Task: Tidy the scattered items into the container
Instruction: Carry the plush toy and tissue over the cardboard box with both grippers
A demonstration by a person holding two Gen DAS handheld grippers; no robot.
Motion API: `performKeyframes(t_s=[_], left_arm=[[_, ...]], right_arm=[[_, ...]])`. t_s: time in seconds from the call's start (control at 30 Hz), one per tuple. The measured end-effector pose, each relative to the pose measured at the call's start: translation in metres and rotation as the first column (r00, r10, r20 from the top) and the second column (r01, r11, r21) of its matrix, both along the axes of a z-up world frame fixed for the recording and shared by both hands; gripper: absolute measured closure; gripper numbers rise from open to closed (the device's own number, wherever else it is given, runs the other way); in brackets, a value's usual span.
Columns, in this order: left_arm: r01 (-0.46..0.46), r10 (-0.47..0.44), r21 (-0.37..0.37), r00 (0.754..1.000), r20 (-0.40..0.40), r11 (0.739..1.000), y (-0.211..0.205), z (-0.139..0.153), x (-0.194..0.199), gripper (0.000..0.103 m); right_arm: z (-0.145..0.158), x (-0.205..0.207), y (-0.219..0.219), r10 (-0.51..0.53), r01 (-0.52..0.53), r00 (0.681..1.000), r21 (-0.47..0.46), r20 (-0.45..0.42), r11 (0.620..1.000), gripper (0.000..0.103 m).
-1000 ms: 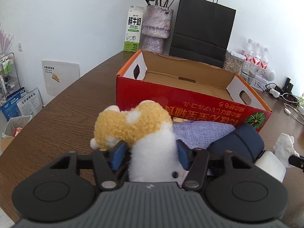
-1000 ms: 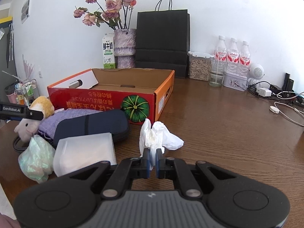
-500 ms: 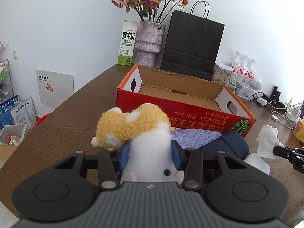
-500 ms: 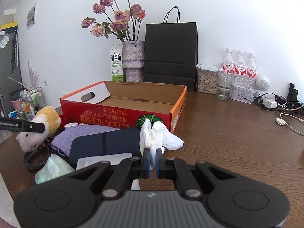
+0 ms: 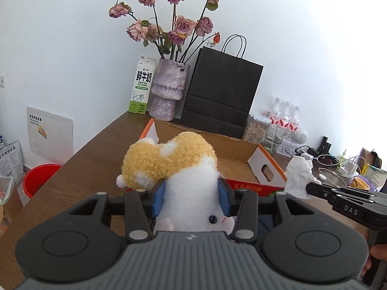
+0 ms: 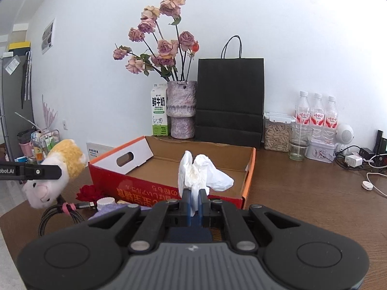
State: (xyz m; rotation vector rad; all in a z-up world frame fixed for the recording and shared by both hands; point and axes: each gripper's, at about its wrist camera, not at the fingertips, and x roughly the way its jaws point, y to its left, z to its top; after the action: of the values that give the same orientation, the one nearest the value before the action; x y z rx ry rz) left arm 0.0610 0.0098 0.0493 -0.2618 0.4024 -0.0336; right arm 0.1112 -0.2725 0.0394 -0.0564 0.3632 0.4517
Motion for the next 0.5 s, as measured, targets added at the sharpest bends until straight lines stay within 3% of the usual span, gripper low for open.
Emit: performKeyframes(t_s=[0.27, 0.5], left_arm=[[-0.015, 0.012, -0.035, 0.997, -0.075, 0.999, 0.020, -0.024, 0.010, 0.058], [-0.024, 0.025, 0.010, 0.991, -0.128, 1.000, 0.024, -0.048, 0.016, 0.057]], right_arm=[[-0.005, 0.008, 0.023, 0.027, -0.027, 0.999, 0.007, -0.021, 1.000, 0.098], [-0.016, 0.005, 0.025, 0.023, -0.022, 0.998, 0.012, -0.058, 1.000, 0.098]])
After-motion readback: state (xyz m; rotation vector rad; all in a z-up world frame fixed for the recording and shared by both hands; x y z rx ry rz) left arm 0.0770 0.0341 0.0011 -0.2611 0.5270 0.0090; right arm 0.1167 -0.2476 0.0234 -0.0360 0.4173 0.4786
